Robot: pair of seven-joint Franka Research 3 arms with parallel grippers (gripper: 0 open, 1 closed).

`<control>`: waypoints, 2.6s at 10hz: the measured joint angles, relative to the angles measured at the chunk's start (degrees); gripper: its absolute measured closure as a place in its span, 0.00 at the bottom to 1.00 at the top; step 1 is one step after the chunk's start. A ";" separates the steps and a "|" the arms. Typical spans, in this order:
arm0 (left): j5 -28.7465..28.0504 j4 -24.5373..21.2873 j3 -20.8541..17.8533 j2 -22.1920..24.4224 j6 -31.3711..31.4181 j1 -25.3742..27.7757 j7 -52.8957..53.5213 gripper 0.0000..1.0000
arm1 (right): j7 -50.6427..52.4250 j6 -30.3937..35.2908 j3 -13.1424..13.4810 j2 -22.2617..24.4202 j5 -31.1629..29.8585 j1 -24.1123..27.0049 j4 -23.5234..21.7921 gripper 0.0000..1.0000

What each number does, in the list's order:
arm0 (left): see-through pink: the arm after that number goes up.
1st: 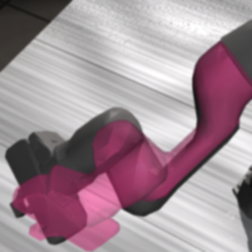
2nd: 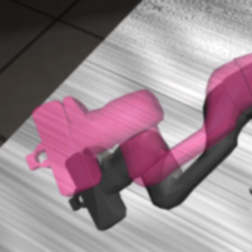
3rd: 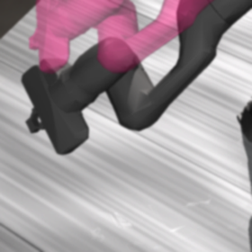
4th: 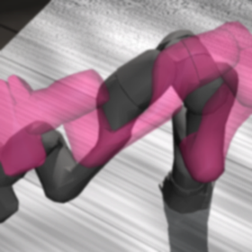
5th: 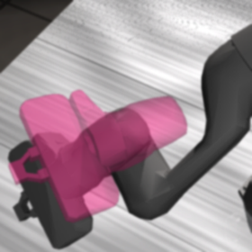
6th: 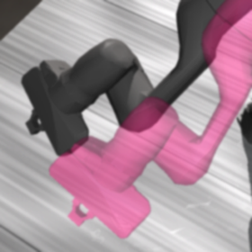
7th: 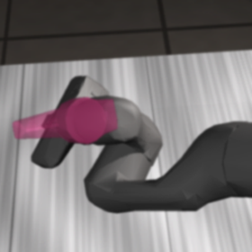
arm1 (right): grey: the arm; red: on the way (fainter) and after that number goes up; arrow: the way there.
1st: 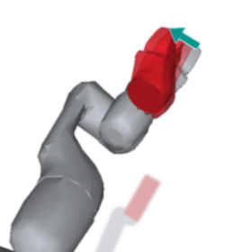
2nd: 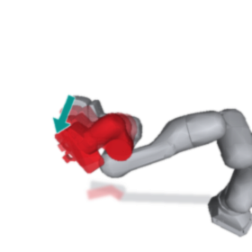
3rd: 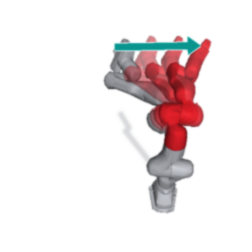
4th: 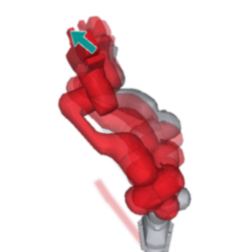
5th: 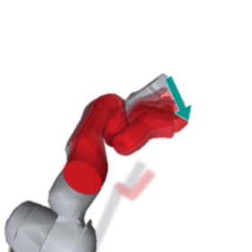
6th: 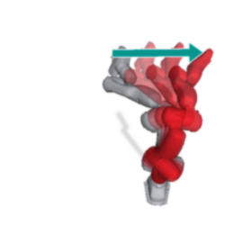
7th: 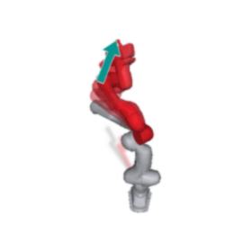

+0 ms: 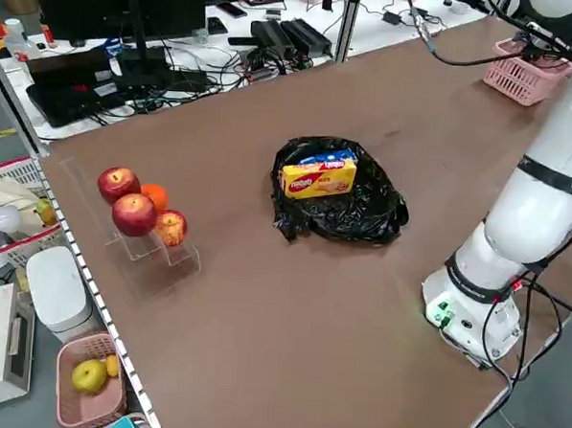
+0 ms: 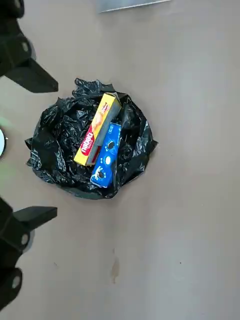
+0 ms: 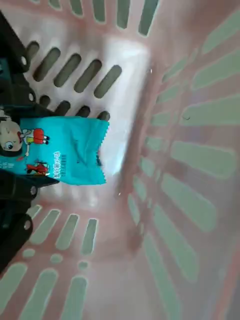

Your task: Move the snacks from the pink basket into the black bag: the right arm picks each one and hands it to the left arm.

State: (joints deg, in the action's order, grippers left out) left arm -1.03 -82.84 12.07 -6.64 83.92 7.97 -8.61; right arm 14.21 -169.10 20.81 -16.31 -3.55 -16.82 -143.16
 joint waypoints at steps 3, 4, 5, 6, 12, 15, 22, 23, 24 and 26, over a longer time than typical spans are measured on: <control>0.00 0.10 -0.11 0.00 0.00 0.10 -0.01 0.00 | 3.29 10.09 0.26 7.34 0.00 0.13 0.32 0.54; 0.00 0.11 -0.12 0.00 0.00 0.10 -0.06 0.00 | 4.19 13.26 0.29 9.55 0.00 0.16 0.38 0.54; 0.00 0.15 -0.14 0.00 0.00 0.11 -0.13 0.00 | 5.10 16.55 0.30 11.60 -0.01 0.18 0.53 0.54; 0.00 0.19 -0.17 0.00 0.00 0.15 -0.17 0.00 | 6.32 20.05 0.31 13.39 -0.03 0.19 0.99 0.54; 2.49 0.20 -0.23 -0.01 0.00 2.88 -0.27 0.00 | 10.12 38.45 -0.57 19.48 -0.12 0.03 8.01 0.56; 5.51 0.12 -0.22 -0.96 0.00 3.09 -0.28 0.00 | 9.35 51.57 -1.10 20.70 0.13 -3.17 17.23 0.57; 21.10 0.11 -0.23 -5.67 0.39 4.35 0.30 0.00 | -17.67 56.34 -1.45 20.58 10.86 -12.31 23.28 0.59; 24.24 0.12 -0.23 -6.36 0.50 5.08 0.78 0.00 | -22.63 56.59 -1.44 20.57 12.89 -13.53 23.99 0.59; 25.70 0.13 -0.23 -7.07 0.95 5.29 0.90 0.00 | -28.58 56.62 -1.46 20.54 15.48 -15.42 24.33 0.59; 32.19 0.12 -0.16 -8.48 2.07 5.52 0.95 0.00 | -41.71 56.52 -1.50 19.99 21.01 -20.84 25.82 0.59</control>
State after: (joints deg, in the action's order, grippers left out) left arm 31.16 -82.72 11.91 -15.12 85.98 13.49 -7.66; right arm -27.50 -112.58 19.31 3.67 17.46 -37.66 -117.34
